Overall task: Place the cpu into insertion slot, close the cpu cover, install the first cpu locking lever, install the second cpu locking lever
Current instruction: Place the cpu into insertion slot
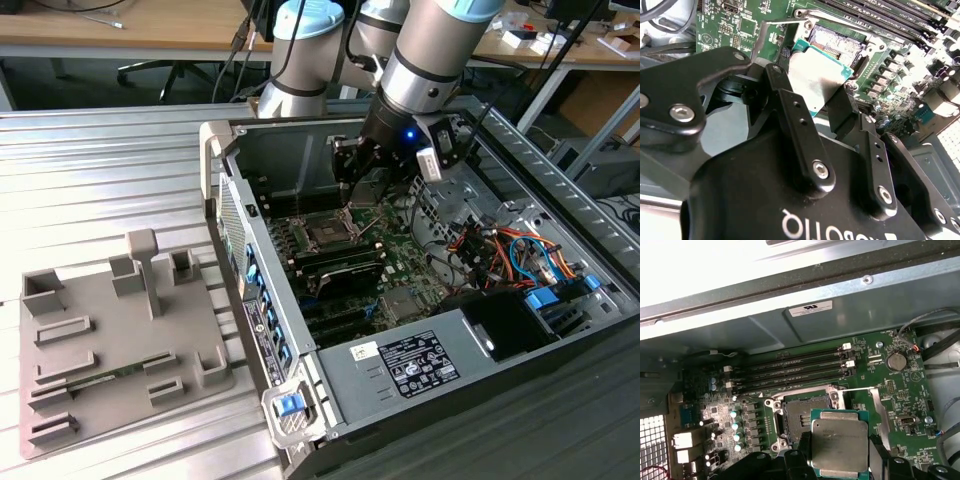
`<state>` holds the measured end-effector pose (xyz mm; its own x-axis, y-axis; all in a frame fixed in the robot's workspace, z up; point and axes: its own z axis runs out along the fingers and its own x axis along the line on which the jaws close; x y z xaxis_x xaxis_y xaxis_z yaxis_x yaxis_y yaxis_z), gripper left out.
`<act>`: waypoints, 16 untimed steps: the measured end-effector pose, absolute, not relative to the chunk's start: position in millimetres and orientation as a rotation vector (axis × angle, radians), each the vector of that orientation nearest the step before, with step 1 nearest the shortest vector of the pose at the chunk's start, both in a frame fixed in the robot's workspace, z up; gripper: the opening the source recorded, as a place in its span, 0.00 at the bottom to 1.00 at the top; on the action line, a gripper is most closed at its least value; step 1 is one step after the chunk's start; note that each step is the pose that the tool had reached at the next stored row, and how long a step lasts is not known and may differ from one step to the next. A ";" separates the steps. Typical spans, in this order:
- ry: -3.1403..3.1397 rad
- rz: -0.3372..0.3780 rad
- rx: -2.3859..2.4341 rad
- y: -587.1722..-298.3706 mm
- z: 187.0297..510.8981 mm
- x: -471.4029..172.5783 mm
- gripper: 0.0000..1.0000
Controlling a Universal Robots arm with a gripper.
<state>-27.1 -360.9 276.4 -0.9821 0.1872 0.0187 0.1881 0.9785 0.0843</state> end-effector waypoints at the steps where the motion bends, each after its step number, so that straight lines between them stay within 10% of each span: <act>1: -3.114 -0.134 -0.300 -360.8 276.4 -27.1 0.54; 16: -3.106 -0.132 -0.398 -360.9 276.4 -27.1 0.54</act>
<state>-27.1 -360.9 276.4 -0.9677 0.2513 0.0184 0.2520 0.9642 0.0827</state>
